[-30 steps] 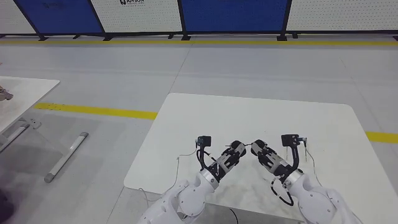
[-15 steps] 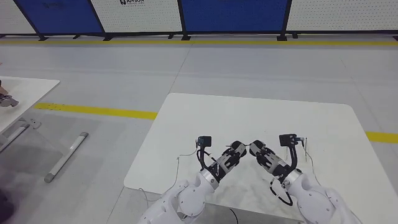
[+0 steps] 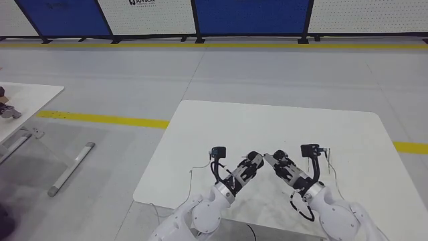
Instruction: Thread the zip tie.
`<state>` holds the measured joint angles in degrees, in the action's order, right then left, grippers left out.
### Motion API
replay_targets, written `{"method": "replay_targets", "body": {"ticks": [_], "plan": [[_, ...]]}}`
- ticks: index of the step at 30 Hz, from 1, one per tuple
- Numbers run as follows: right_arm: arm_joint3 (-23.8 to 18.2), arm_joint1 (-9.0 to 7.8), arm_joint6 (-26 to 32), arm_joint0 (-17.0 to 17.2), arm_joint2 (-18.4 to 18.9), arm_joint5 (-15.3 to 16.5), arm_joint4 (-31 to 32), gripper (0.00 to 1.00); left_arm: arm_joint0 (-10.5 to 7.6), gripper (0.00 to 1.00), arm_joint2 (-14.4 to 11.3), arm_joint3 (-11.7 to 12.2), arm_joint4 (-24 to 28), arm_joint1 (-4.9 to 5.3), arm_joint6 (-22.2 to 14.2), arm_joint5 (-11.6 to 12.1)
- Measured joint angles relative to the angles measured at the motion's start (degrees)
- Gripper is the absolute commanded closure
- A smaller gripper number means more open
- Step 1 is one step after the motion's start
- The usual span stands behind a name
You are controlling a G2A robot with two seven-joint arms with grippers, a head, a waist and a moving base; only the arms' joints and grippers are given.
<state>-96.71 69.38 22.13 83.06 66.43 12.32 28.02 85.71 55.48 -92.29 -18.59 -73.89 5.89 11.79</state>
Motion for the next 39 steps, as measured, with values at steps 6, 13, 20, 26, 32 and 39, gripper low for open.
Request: {"method": "replay_targets", "body": {"ticks": [6,13,20,26,32,39], "plan": [[-0.32,-0.18,-0.88,1.11,0.81,0.16,0.17,0.53,0.29,1.0,0.51,-0.24,3.43,-0.34,2.45,-1.74],[-0.36,-0.59,-2.71,3.61,3.75,-0.99,-0.9,0.0,1.18,1.0,1.67,-1.61,8.13,-0.42,2.63,-0.49],[-0.37,-0.64,-3.07,3.92,4.61,-2.55,-1.25,0.0,1.42,1.0,1.69,-1.74,9.91,-0.42,1.36,0.68],[-0.45,-0.65,-3.76,3.85,4.65,-2.67,-0.42,0.0,1.35,1.0,1.63,-1.74,10.11,-0.45,1.24,0.4],[0.72,-0.92,-5.73,2.61,4.33,0.22,7.33,0.0,1.78,1.0,1.85,-1.91,11.23,-0.47,0.72,0.36],[2.47,-1.72,-6.55,1.78,5.21,3.8,20.5,0.0,2.47,1.0,2.99,-2.74,14.7,-0.4,0.25,0.43]]}}
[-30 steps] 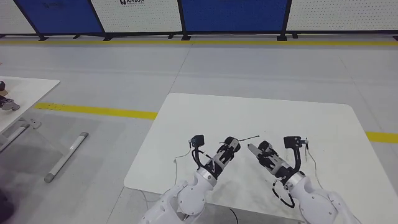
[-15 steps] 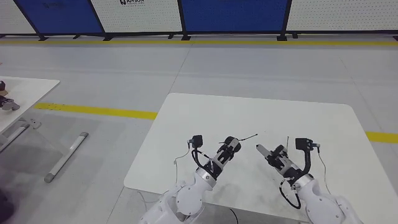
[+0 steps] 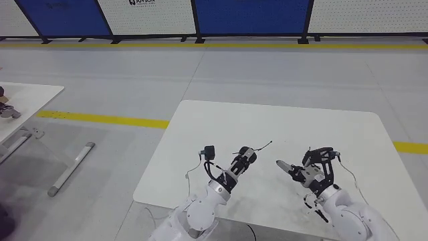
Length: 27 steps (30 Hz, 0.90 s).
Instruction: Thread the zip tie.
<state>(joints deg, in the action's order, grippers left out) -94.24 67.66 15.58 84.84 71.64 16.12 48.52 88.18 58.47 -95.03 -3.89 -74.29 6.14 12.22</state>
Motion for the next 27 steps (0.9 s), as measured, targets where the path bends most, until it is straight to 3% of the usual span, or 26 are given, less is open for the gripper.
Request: {"method": "replay_targets", "body": {"ticks": [7,10,12,14,23,26,27], "plan": [[0.01,0.02,0.0,0.02,-0.05,-0.15,-0.17,0.0,-0.02,1.0,-0.04,0.02,-0.12,0.0,-0.03,-0.03],[0.38,0.06,-1.56,-0.14,-1.37,-0.89,4.23,0.0,-0.23,1.0,-0.3,0.01,-0.64,-0.04,-0.3,-0.75],[1.07,0.04,-1.9,-0.72,-2.63,2.02,6.91,0.0,-0.27,1.0,-0.46,-0.16,-0.68,-0.08,-0.51,-0.99],[1.84,-0.04,-2.96,-1.37,-3.15,3.85,6.6,0.0,-0.29,1.0,-0.48,-0.35,-0.67,-0.1,-0.6,-1.12],[1.96,-0.09,-3.46,-1.49,-3.25,3.34,6.86,0.0,-0.23,1.0,-0.41,-0.59,-0.42,-0.14,-0.11,-1.09],[1.72,0.13,-3.52,-1.41,-3.99,3.34,3.75,0.0,-0.54,1.0,-0.83,-0.64,-1.01,-0.17,-0.88,-1.61],[1.6,0.16,-3.57,-1.55,-4.16,3.35,2.85,0.19,-0.6,1.0,-0.98,-0.73,-1.17,-0.19,-0.93,-1.72]]}}
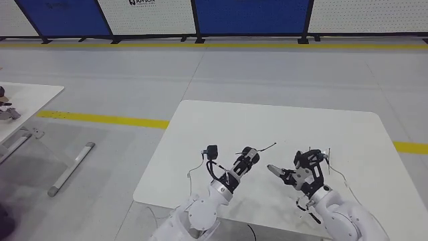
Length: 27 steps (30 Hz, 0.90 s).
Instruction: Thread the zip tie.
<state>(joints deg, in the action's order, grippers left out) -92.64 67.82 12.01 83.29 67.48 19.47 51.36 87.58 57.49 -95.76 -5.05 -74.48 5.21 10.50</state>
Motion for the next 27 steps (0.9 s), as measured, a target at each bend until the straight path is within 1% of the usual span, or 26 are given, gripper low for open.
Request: {"method": "replay_targets", "body": {"ticks": [1,2,4,6,7,9,11,17,25,27], "plan": [[-0.09,0.02,-0.16,-0.12,-0.16,0.01,-0.58,0.46,-0.05,1.0,-0.12,-0.1,-0.06,-0.03,-0.01,-0.07],[-0.11,0.04,-0.62,-0.25,-0.26,-0.01,-0.75,0.57,-0.11,1.0,-0.21,-0.22,-0.07,-0.06,-0.02,-0.13],[-0.03,0.1,-1.34,-0.36,-0.49,-0.32,-0.03,0.62,-0.18,1.0,-0.25,-0.31,-0.12,-0.08,-0.04,-0.21],[0.03,0.2,-2.06,-0.48,-0.94,-1.0,0.99,0.64,-0.21,1.0,-0.21,-0.32,-0.25,-0.08,-0.07,-0.22],[0.08,0.25,-2.27,-0.54,-1.12,-1.16,1.24,0.69,-0.2,1.0,-0.16,-0.3,-0.3,-0.08,-0.07,-0.23],[0.23,0.33,-2.72,-0.72,-1.42,-1.38,1.74,0.7,-0.16,1.0,-0.03,-0.18,-0.33,-0.07,-0.07,-0.24],[0.36,0.39,-2.94,-0.86,-1.7,-1.35,2.0,0.68,-0.1,1.0,0.04,-0.09,-0.25,-0.06,-0.1,-0.23],[0.26,0.48,-2.14,-1.48,-2.5,0.03,1.93,0.68,-0.14,1.0,-0.23,-0.02,-0.04,-0.13,-0.54,-0.25],[-0.06,0.27,-2.08,-1.97,-3.6,0.01,1.96,0.67,-0.42,1.0,-0.77,0.15,-0.06,-0.25,-1.1,-0.27],[-0.06,0.16,-2.18,-2.06,-3.78,0.01,1.88,0.7,-0.47,1.0,-0.86,0.27,-0.06,-0.27,-1.17,-0.3]]}}
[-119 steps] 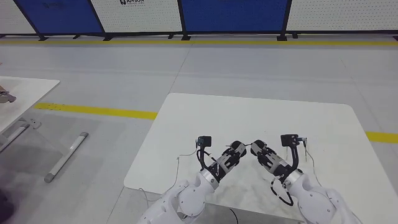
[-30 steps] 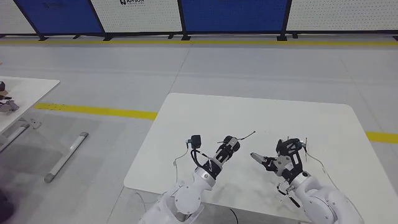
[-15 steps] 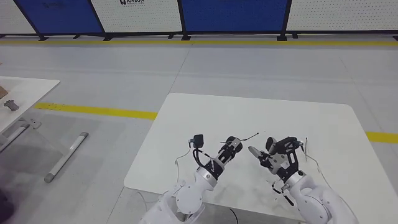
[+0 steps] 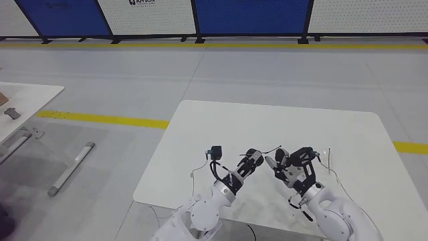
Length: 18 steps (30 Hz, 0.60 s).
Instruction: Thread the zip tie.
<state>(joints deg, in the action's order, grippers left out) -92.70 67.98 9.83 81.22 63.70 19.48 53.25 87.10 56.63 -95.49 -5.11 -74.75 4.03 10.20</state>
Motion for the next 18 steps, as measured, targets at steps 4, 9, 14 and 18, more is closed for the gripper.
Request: {"method": "replay_targets", "body": {"ticks": [4,9,14,18], "plan": [[-0.15,-0.22,-0.48,-0.03,-0.23,0.0,0.02,0.7,-0.17,1.0,-0.21,0.23,-0.21,-0.06,-0.04,-0.13],[-0.39,-0.55,-0.53,-0.17,-0.7,0.0,0.02,0.69,-0.35,1.0,-0.47,0.4,-0.57,-0.13,0.03,-0.44],[-0.55,-0.9,-0.33,-0.51,-1.48,0.0,-0.12,0.69,-0.39,1.0,-0.57,0.41,-0.72,-0.16,0.03,-0.62],[-0.63,-1.18,-0.76,-0.73,-1.95,0.0,-0.39,0.71,-0.34,1.0,-0.63,0.39,-0.94,-0.17,0.04,-0.64]]}}
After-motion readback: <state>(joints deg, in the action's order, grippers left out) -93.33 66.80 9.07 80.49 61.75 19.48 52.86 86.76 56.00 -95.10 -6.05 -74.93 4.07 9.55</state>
